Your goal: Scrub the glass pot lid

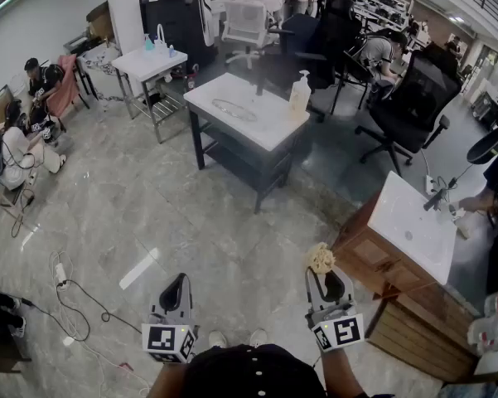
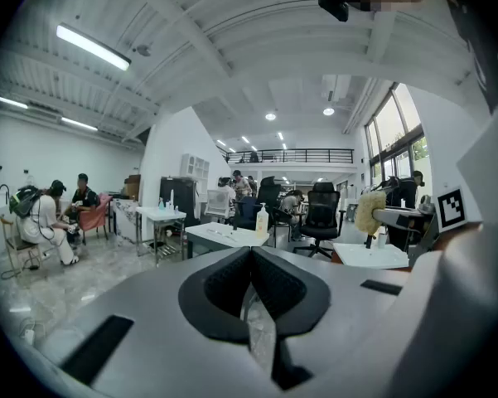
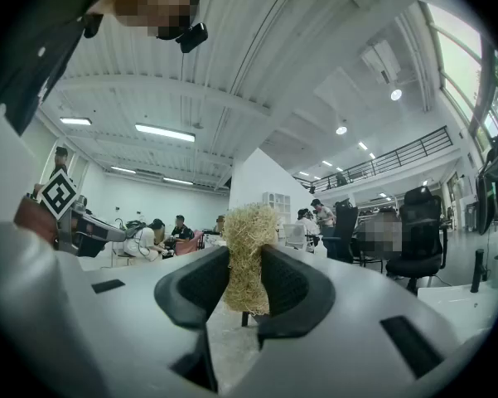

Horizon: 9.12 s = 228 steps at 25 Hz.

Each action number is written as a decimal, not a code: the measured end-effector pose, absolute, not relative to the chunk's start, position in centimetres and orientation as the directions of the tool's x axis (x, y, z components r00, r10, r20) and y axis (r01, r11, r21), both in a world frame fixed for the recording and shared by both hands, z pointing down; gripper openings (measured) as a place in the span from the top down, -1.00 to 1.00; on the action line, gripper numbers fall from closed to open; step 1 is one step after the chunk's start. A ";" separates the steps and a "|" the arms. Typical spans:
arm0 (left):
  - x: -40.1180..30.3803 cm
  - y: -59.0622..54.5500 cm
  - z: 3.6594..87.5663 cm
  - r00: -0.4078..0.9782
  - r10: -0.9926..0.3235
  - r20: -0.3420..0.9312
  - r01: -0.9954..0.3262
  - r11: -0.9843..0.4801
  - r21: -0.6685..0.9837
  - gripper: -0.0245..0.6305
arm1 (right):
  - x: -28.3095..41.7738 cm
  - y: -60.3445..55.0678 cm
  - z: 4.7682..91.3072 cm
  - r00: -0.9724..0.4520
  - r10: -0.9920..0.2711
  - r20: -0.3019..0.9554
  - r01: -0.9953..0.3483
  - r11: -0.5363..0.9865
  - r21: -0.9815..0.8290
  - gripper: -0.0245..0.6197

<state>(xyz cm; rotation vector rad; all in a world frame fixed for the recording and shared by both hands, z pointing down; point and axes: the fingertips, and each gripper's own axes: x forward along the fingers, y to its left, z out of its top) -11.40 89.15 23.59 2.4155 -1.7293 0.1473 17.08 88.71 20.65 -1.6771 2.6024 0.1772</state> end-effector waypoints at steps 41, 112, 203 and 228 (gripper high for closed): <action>-7.2 73.7 23.9 0.293 -0.946 0.139 -0.956 -0.286 0.064 0.85 | 19.5 72.7 19.3 -0.492 -0.857 -0.152 -0.871 0.487 0.073 0.51; -5.0 27.2 24.9 0.259 -0.948 0.184 -0.966 -0.258 0.031 0.85 | 20.5 24.6 21.0 -0.538 -0.834 -0.125 -0.842 0.539 0.024 0.51; -9.1 -9.6 54.4 0.616 -0.450 0.647 -0.722 0.005 0.692 0.44 | -1.5 -22.8 63.5 -0.338 -0.547 0.766 -0.207 0.837 0.507 0.51; -9.0 -9.7 54.4 0.595 -0.430 0.679 -0.747 0.017 0.665 0.46 | 5.4 -16.1 65.1 -0.151 -0.317 0.936 -0.188 0.939 0.288 0.53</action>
